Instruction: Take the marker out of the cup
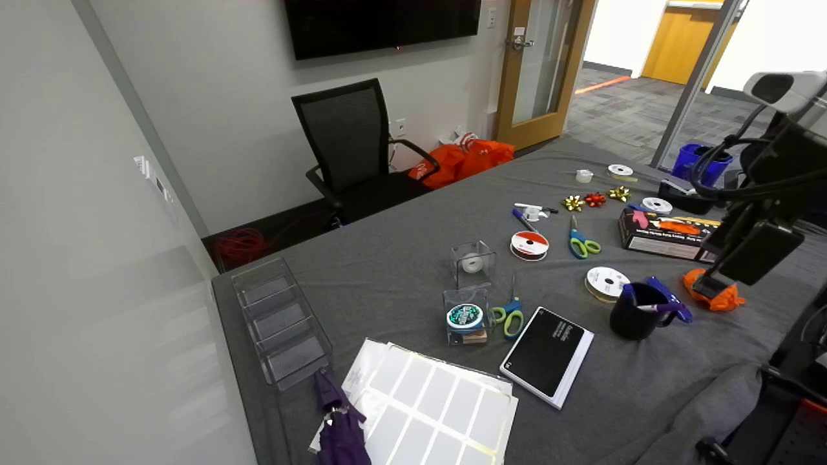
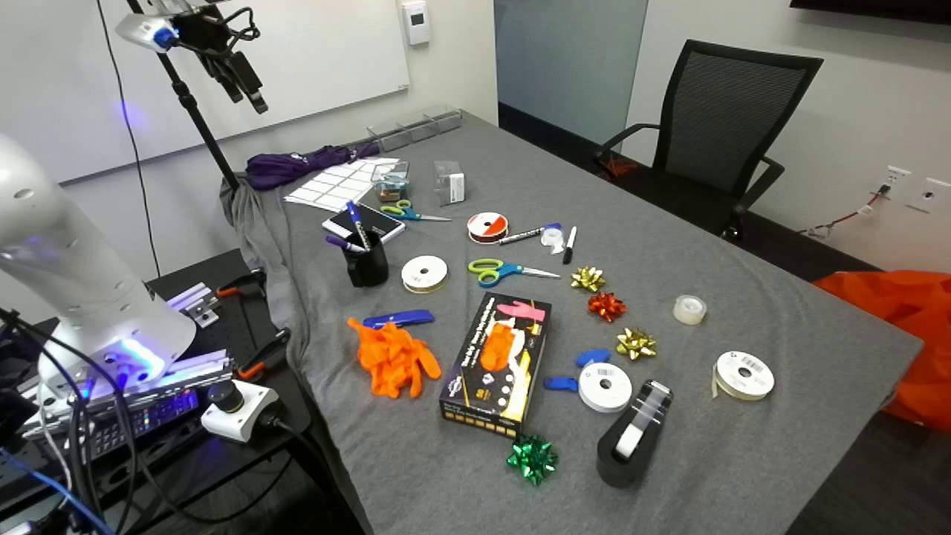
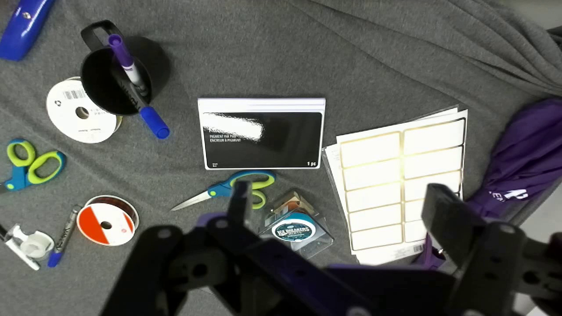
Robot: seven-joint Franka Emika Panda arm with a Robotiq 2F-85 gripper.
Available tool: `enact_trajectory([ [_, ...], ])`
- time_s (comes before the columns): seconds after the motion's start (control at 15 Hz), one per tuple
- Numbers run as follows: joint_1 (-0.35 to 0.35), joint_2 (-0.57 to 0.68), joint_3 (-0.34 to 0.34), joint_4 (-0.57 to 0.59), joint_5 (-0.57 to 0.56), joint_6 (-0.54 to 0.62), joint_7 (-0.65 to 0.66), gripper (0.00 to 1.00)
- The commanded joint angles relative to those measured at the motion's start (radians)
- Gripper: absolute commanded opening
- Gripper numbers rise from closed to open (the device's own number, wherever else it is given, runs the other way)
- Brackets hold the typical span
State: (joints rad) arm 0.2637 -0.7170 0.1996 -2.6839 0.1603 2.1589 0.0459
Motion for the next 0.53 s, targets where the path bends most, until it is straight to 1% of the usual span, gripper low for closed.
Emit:
enact_trajectory([
  [0.0, 0.001, 0.000, -0.002, 0.002, -0.002, -0.003, 0.001, 1.00],
  [0.2, -0.042, 0.025, 0.000, -0.010, -0.036, 0.080, 0.011, 1.00],
  [0.47, -0.063, 0.052, -0.001, -0.034, -0.047, 0.178, 0.006, 1.00],
])
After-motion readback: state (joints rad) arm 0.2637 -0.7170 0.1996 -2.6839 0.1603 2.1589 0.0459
